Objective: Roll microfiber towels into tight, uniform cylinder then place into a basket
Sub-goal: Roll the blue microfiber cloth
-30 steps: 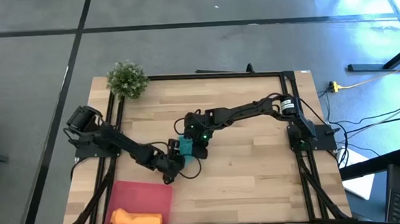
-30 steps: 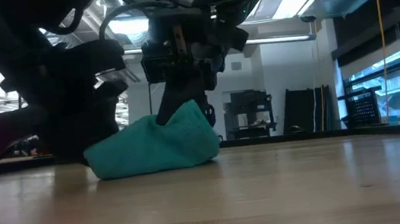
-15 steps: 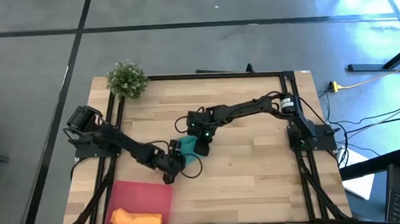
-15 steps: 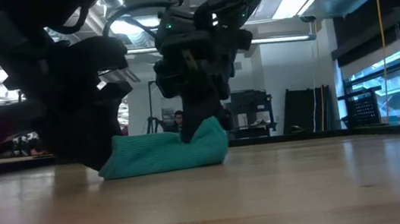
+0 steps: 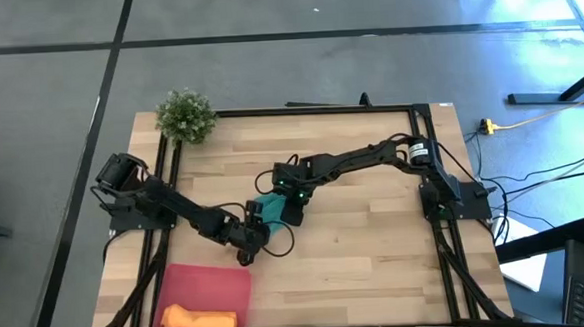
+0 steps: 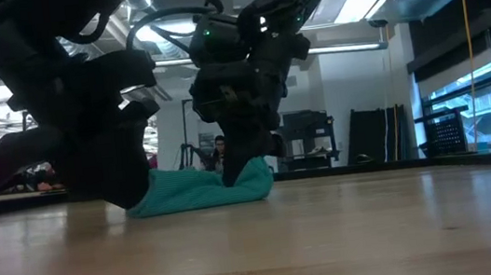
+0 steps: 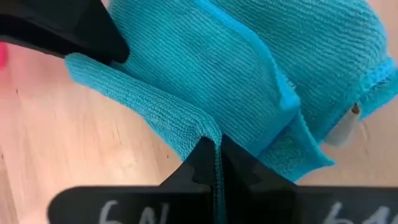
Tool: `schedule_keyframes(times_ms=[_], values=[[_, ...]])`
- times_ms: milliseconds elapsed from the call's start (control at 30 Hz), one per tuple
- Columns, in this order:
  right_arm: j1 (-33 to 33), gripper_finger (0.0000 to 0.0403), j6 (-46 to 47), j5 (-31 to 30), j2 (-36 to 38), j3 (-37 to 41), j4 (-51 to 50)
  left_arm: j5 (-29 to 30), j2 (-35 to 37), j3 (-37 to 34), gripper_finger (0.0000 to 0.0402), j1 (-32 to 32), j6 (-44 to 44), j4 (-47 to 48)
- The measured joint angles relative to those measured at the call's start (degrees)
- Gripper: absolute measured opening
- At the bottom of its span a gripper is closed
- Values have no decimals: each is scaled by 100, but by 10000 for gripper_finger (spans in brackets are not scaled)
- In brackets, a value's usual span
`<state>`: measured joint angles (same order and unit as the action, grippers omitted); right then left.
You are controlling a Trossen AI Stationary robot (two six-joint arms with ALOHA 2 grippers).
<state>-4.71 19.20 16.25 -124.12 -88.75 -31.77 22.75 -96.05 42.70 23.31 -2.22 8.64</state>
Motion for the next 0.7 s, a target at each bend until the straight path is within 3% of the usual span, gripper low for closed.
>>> schedule_keyframes(times_ms=[400,700], values=[[-68,11,-11,-389,-57,2,-83,-142,43,0,109,27,-2,29],[-85,11,-9,-349,-120,-9,-122,190,643,299,109,195,-257,1121]])
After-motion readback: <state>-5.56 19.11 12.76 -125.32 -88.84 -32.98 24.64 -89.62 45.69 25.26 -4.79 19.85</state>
